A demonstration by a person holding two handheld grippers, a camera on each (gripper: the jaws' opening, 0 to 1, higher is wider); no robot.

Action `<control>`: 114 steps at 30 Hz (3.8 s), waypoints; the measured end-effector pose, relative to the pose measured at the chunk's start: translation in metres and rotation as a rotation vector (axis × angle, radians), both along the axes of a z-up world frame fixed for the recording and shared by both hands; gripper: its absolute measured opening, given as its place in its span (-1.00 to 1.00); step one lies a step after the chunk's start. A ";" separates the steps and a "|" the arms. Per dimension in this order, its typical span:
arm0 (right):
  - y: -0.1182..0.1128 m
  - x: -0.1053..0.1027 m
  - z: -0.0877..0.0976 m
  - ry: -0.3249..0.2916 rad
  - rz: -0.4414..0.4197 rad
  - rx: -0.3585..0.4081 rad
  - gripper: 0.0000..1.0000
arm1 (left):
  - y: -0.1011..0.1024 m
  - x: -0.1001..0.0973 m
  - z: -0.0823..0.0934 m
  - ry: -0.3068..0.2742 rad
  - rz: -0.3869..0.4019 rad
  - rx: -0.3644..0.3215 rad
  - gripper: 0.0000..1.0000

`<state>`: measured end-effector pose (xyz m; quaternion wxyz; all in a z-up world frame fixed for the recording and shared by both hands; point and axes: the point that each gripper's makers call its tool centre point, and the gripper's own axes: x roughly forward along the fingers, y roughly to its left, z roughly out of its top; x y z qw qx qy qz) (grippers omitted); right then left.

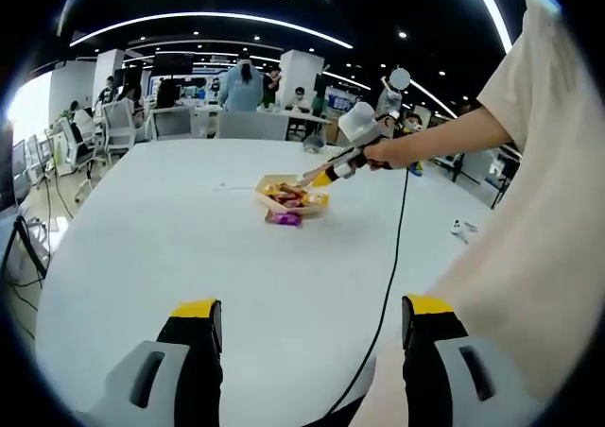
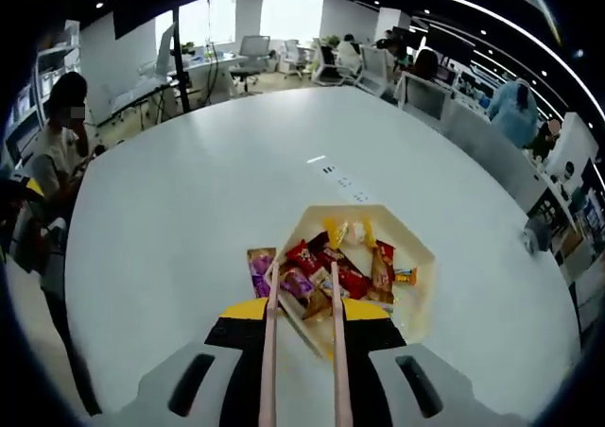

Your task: Place the target food into the container with the food tongs after gripping and lifting it, then release it inside without dropping or visibly crushing the food.

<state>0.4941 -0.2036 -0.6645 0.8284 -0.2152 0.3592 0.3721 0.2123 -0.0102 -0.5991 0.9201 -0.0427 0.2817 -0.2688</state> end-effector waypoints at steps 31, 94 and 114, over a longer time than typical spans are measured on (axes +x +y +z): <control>0.041 -0.036 -0.041 0.080 0.142 -0.059 -0.47 | 0.003 -0.004 -0.007 0.028 0.019 0.001 0.55; 0.034 -0.043 -0.074 0.185 0.123 -0.108 -0.47 | 0.004 0.003 -0.011 0.049 0.030 -0.003 0.55; 0.036 -0.038 -0.065 0.188 0.103 -0.079 -0.63 | 0.002 0.003 -0.011 0.049 0.027 -0.005 0.56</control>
